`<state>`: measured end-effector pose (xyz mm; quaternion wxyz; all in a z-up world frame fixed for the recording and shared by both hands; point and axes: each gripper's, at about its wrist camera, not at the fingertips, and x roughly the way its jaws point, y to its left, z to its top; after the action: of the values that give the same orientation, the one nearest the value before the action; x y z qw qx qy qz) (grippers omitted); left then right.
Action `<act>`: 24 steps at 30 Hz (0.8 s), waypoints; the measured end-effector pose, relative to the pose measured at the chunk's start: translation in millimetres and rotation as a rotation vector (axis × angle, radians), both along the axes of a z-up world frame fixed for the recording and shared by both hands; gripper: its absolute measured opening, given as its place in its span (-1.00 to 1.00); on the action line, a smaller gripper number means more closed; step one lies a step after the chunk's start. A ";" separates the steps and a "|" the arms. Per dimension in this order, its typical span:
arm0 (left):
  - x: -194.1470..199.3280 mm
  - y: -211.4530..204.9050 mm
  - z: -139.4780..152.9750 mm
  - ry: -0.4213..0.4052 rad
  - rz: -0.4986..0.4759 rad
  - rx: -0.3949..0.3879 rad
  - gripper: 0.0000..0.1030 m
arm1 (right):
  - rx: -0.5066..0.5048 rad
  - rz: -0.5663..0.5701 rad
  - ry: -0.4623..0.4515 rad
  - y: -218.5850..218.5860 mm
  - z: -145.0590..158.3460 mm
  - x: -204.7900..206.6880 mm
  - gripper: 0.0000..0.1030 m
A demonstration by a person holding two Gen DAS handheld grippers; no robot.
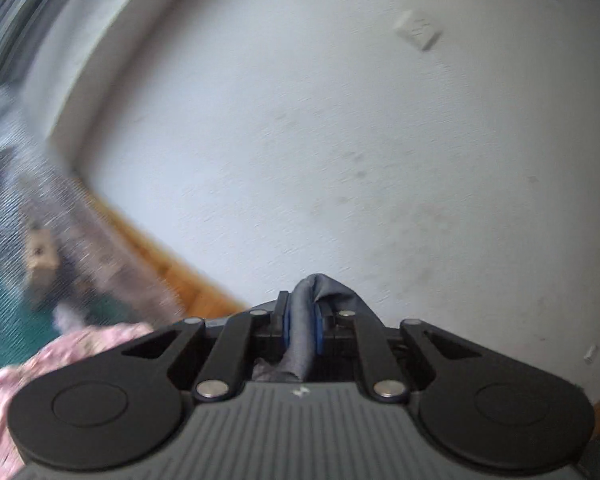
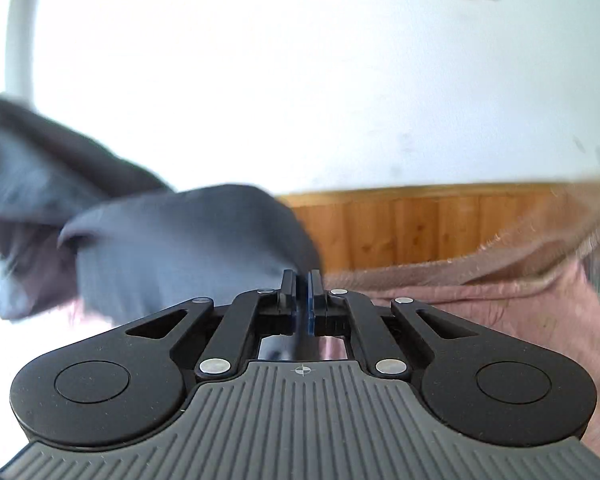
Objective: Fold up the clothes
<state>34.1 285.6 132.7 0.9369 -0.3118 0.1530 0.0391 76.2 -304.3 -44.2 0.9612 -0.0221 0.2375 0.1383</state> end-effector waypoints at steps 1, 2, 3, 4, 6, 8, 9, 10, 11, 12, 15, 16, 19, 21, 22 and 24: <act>-15.5 12.7 -33.7 0.090 0.039 -0.037 -0.79 | -0.039 0.037 0.119 6.1 -26.2 -3.2 -0.92; -30.7 20.0 -66.3 0.170 0.066 -0.069 -0.79 | -0.051 0.041 0.219 7.9 -50.5 -11.6 -0.89; -48.5 26.0 -100.1 0.244 0.090 -0.108 -0.79 | -0.059 0.040 0.316 9.3 -74.4 -20.7 -0.80; -70.5 28.6 -131.4 0.302 0.108 -0.149 -0.79 | -0.068 0.039 0.413 10.6 -98.4 -29.8 -0.61; -105.1 28.2 -169.9 0.359 0.137 -0.196 -0.79 | 0.047 0.003 0.400 4.2 -90.1 -43.9 -0.27; -124.4 37.3 -185.8 0.359 0.147 -0.223 -0.80 | 0.135 -0.022 0.336 2.6 -70.4 -45.8 0.27; -128.0 36.8 -182.7 0.343 0.141 -0.210 -0.80 | 0.159 -0.026 0.280 5.1 -55.4 -39.2 0.51; -131.6 36.4 -179.5 0.327 0.135 -0.196 -0.80 | 0.162 -0.008 0.233 13.3 -42.6 -25.6 0.74; -133.0 33.4 -172.6 0.309 0.128 -0.173 -0.80 | 0.162 0.023 0.206 24.0 -33.5 -5.9 0.82; -131.0 26.5 -159.8 0.289 0.120 -0.135 -0.79 | 0.162 0.055 0.181 34.9 -24.8 14.4 0.88; -126.3 6.4 -124.0 0.232 0.097 -0.022 -0.79 | 0.219 0.105 0.212 70.2 -18.4 100.1 0.96; -127.4 1.1 -117.4 0.221 0.092 0.011 -0.79 | 0.245 0.089 0.268 82.9 -27.2 131.1 0.97; -133.2 -16.4 -102.1 0.192 0.091 0.086 -0.79 | 0.310 0.032 0.460 120.0 -65.2 225.4 0.97; -140.0 -27.6 -96.6 0.180 0.122 0.107 -0.79 | 0.336 -0.040 0.631 140.5 -116.7 275.5 0.97; -143.8 -32.3 -95.4 0.175 0.141 0.105 -0.79 | 0.355 -0.080 0.706 147.6 -140.7 293.1 0.95; -150.6 -41.0 -93.4 0.169 0.175 0.102 -0.79 | 0.386 -0.134 0.835 160.7 -184.5 315.5 0.78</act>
<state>-116.5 244.5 39.3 0.9283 -0.2716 0.2015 0.1547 391.7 -143.6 -228.6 0.7765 0.2304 0.5751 0.1147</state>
